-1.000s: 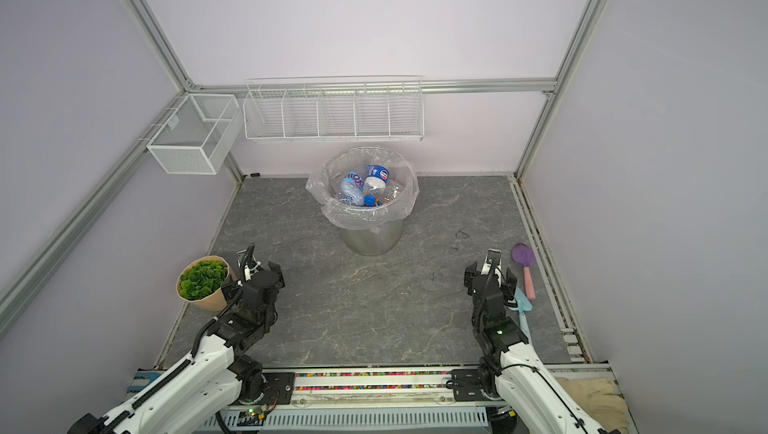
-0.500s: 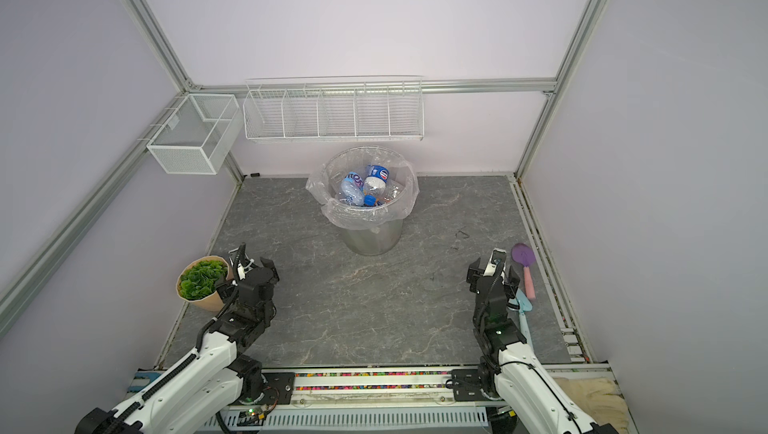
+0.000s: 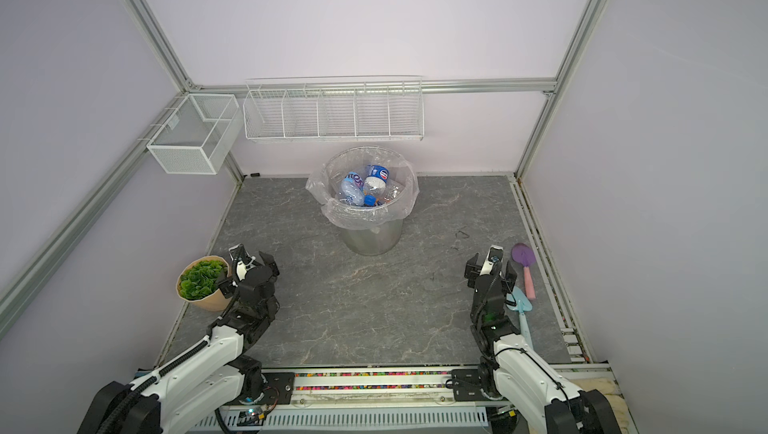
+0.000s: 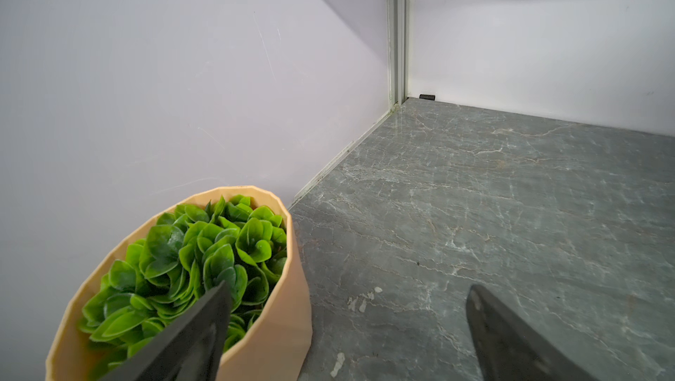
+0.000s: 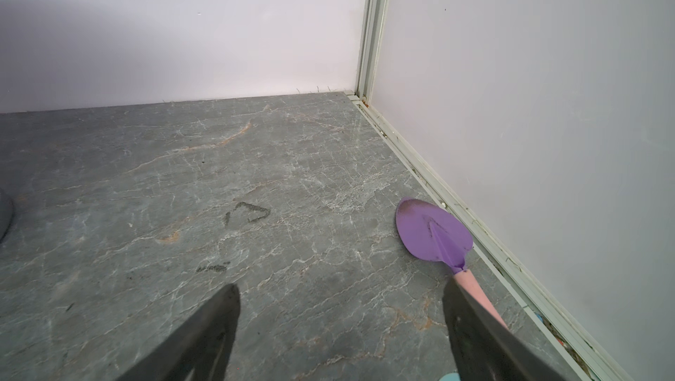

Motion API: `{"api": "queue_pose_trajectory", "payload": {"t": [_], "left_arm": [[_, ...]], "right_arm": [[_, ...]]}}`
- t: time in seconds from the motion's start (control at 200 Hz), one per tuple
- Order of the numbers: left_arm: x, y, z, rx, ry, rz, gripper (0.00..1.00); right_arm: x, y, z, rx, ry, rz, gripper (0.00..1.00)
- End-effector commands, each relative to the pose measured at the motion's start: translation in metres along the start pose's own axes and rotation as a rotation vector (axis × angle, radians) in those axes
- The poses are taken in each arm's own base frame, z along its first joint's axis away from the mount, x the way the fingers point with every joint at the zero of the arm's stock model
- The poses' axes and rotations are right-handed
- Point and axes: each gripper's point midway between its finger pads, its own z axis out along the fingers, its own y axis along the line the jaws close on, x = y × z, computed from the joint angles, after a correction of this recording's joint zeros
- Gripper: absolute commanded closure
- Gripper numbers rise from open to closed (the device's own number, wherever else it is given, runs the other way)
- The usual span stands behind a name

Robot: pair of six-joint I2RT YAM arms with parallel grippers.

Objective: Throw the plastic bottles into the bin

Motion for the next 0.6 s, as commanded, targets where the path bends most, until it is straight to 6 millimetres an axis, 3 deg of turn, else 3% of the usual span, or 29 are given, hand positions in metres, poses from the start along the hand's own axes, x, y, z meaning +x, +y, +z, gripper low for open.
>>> {"api": "queue_pose_trajectory", "payload": {"t": [0.0, 0.265, 0.595], "left_arm": [[-0.013, -0.004, 0.006, -0.022, -0.029, -0.016, 0.01], [-0.016, -0.019, 0.019, -0.001, -0.040, 0.006, 0.01], [-0.019, -0.019, 0.030, -0.002, -0.074, -0.023, 0.01]], "right_arm": [[-0.009, 0.003, 0.002, -0.016, -0.052, 0.002, 0.11], [-0.012, 0.013, 0.013, -0.026, -0.061, -0.023, 0.11], [-0.013, 0.016, 0.018, -0.027, -0.072, -0.036, 0.11]]}}
